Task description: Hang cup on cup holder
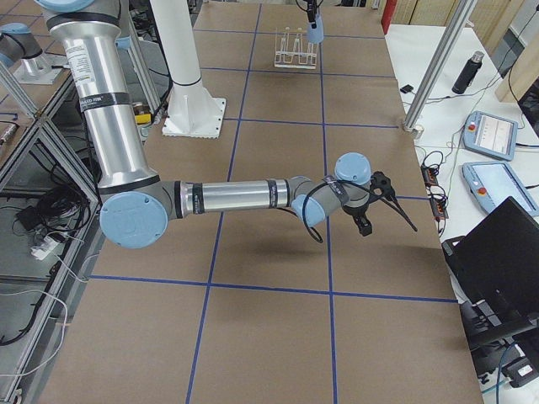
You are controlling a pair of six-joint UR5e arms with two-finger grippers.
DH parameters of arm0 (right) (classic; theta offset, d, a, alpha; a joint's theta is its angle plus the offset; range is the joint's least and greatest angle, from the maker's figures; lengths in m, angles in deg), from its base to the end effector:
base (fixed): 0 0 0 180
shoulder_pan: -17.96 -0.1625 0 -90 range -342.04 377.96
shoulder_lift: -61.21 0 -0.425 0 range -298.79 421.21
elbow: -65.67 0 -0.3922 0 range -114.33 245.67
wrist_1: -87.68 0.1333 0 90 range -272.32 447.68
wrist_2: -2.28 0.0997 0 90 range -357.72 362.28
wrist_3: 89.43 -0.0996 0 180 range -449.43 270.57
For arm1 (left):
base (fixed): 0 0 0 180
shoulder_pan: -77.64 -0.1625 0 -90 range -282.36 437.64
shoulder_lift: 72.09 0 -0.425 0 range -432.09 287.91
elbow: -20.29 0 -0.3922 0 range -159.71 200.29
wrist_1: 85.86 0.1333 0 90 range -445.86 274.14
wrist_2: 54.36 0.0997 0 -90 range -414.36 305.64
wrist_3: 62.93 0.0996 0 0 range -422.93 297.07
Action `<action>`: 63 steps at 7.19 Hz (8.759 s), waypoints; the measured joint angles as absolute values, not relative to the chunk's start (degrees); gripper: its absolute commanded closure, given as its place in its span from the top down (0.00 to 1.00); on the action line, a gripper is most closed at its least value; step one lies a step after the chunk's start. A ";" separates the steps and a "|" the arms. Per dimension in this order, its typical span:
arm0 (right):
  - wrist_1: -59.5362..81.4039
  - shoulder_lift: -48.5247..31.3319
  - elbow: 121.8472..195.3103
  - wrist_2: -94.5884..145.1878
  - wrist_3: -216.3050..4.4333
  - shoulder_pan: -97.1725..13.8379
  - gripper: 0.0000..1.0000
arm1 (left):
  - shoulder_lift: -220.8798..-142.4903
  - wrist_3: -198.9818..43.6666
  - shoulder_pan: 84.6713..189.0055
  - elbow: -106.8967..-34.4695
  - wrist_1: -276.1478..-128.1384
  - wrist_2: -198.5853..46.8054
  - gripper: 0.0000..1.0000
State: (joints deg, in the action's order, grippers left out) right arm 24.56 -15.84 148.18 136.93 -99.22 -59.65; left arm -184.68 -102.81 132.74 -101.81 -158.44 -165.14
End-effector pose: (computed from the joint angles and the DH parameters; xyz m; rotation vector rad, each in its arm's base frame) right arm -0.0686 -0.6072 0.5459 0.3798 -0.8477 -0.2619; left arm 0.2204 -0.4872 0.2486 0.2985 0.6681 0.0349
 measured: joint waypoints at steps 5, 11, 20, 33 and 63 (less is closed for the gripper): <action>9.57 -16.70 154.96 137.79 -96.88 -59.05 1.00 | -184.72 -97.75 134.38 -96.19 -155.00 -171.30 0.00; 9.91 -16.92 154.91 138.94 -97.34 -58.94 1.00 | -183.95 -97.31 135.03 -92.11 -158.34 -173.12 0.00; 10.22 -17.01 154.62 138.95 -97.49 -58.48 1.00 | -181.30 -97.82 134.88 -86.44 -165.93 -174.38 0.45; -13.60 -16.13 168.95 137.86 -96.50 -61.67 1.00 | -177.02 -65.59 155.86 -79.94 -168.98 -182.00 0.98; -14.52 -22.65 164.46 134.58 -88.74 -66.89 1.00 | -152.44 -60.78 167.06 -83.39 -178.66 -189.17 0.99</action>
